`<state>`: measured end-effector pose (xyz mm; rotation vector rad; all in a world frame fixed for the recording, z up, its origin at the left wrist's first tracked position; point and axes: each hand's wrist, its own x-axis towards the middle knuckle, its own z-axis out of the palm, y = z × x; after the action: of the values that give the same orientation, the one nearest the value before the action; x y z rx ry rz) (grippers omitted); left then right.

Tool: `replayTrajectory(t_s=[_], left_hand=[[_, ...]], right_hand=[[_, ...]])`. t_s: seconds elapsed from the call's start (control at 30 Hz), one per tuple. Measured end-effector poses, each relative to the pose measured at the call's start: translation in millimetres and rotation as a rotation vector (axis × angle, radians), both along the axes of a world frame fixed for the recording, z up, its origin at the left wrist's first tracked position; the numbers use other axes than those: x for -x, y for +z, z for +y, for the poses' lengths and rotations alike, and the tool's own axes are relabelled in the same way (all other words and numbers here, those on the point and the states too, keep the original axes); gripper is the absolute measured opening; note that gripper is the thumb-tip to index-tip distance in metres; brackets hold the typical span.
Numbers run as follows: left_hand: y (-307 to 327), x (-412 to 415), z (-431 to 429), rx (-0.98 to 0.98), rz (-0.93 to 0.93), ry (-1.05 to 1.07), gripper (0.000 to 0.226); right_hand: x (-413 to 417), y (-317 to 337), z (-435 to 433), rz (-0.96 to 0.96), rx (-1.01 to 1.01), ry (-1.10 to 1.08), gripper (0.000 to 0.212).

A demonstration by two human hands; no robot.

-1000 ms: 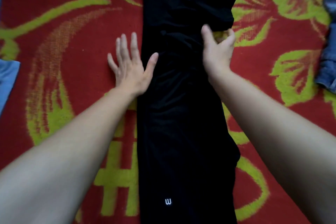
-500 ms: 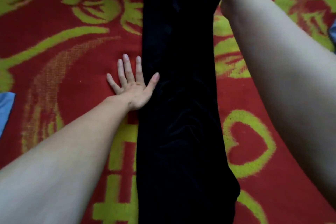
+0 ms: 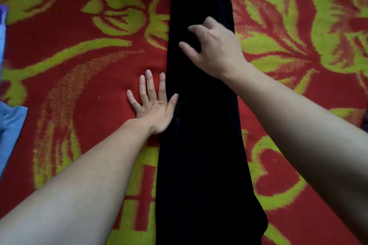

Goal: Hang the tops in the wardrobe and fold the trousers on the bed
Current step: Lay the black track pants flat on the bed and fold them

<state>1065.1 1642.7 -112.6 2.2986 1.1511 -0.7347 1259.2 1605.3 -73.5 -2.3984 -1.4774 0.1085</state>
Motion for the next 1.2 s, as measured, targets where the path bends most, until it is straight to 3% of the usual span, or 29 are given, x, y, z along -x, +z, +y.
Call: replayTrajectory(t_s=[0.07, 0.1, 0.23, 0.33, 0.5, 0.57, 0.63, 0.7, 0.77, 0.87, 0.97, 1.03, 1.1, 1.2], left_hand=[[-0.3, 0.4, 0.7, 0.021, -0.008, -0.003, 0.064], [-0.9, 1.0, 0.8, 0.033, -0.013, -0.007, 0.064], [-2.8, 2.5, 0.1, 0.01, -0.036, -0.008, 0.066], [-2.9, 4.0, -0.7, -0.008, -0.068, -0.007, 0.065], [-4.7, 6.7, -1.1, -0.017, -0.097, -0.018, 0.063], [-4.1, 6.2, -1.5, -0.026, -0.094, -0.015, 0.063], [-4.1, 6.4, -1.7, -0.033, -0.087, -0.009, 0.063], [-4.9, 6.2, -0.9, -0.032, -0.08, -0.011, 0.063], [-4.4, 6.2, -0.6, -0.03, -0.087, -0.007, 0.063], [-4.6, 6.0, -1.2, -0.038, -0.093, 0.0, 0.062], [-7.4, 7.6, -2.8, -0.048, -0.103, -0.003, 0.062], [-9.8, 8.9, -3.0, -0.072, -0.123, -0.011, 0.062], [-13.3, 9.9, -3.3, -0.09, -0.143, -0.009, 0.062], [-19.2, 15.2, -6.9, -0.144, -0.24, 0.006, 0.059]], right_hand=[[-6.3, -9.9, 4.9, 0.089, 0.184, -0.152, 0.035], [-9.7, -13.9, 7.0, 0.13, 0.176, -0.204, 0.028], [8.1, -7.5, 14.8, 0.272, -0.225, -0.108, 0.028], [12.8, -10.6, 7.7, 0.344, -0.105, -0.055, 0.032], [-29.8, -8.0, -8.7, 0.306, -0.222, -0.675, 0.036], [-47.5, -8.8, -5.9, 0.362, -0.048, -0.812, 0.052], [-61.2, -13.2, -0.4, 0.458, 0.193, -0.75, 0.067], [-72.2, -14.6, 3.0, 0.474, 0.242, -0.667, 0.054], [-77.8, -15.4, 0.1, 0.371, 0.162, -0.711, 0.039], [-60.8, -14.9, -21.5, 0.248, -0.031, -0.81, 0.048], [-8.9, -20.2, -53.2, 0.104, -0.133, -0.503, 0.058], [25.6, -29.7, -81.9, -0.084, -0.031, -0.198, 0.06], [43.8, -43.0, -106.3, -0.186, 0.142, -0.032, 0.061], [38.2, -56.3, -113.3, -0.082, 0.301, -0.186, 0.063]])
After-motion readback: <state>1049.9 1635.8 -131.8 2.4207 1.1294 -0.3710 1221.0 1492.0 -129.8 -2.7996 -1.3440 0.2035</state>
